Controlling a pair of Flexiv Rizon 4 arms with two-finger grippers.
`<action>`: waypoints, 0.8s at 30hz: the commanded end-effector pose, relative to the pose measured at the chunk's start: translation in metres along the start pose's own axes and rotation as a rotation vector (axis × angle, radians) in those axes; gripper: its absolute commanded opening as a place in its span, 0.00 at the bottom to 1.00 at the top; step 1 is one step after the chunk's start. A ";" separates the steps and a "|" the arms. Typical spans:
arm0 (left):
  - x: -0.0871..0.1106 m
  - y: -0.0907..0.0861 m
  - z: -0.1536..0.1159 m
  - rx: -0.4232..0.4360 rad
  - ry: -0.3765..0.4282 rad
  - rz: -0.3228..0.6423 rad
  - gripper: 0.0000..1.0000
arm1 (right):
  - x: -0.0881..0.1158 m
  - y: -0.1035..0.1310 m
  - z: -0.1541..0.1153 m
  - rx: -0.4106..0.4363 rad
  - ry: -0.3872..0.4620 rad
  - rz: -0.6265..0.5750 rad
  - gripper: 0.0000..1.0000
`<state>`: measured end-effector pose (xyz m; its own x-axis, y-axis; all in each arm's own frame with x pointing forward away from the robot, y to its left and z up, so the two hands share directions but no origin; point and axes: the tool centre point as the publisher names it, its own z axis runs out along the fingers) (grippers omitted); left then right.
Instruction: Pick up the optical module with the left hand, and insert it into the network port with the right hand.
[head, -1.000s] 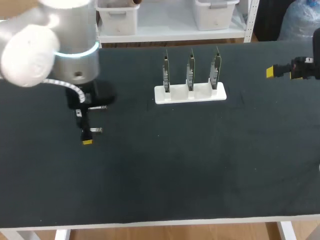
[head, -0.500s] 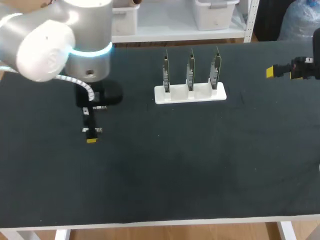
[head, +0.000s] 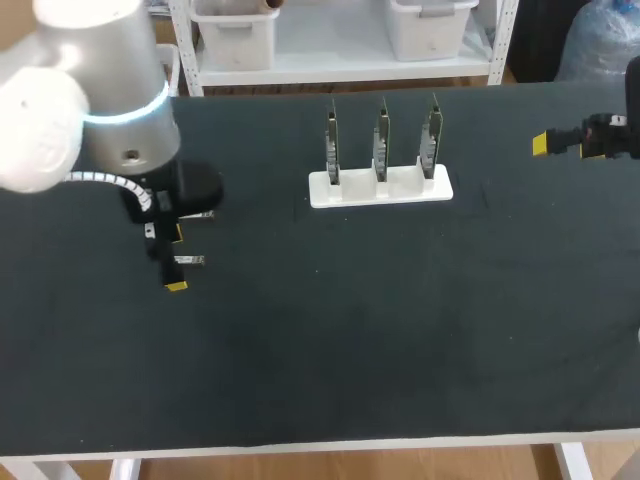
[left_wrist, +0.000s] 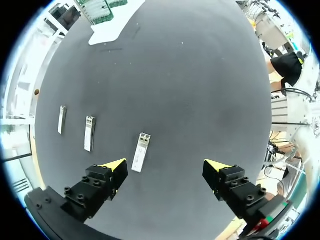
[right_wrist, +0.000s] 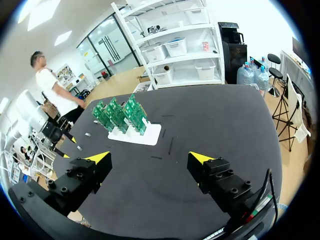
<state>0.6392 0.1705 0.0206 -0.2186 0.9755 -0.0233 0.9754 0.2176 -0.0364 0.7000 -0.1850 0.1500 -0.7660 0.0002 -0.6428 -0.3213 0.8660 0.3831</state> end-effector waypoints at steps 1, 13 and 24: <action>0.003 0.003 0.002 -0.001 -0.033 0.005 1.00 | 0.000 0.000 0.000 0.000 0.000 0.000 1.00; 0.003 0.006 -0.001 -0.024 -0.038 0.003 1.00 | 0.000 0.000 0.000 0.000 0.000 0.000 1.00; 0.003 0.006 -0.001 -0.024 -0.038 0.003 1.00 | 0.000 0.000 0.000 0.000 0.000 0.000 1.00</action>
<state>0.6438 0.1734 0.0206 -0.2203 0.9737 -0.0585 0.9754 0.2200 -0.0112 0.7000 -0.1851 0.1500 -0.7660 0.0002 -0.6428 -0.3213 0.8660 0.3831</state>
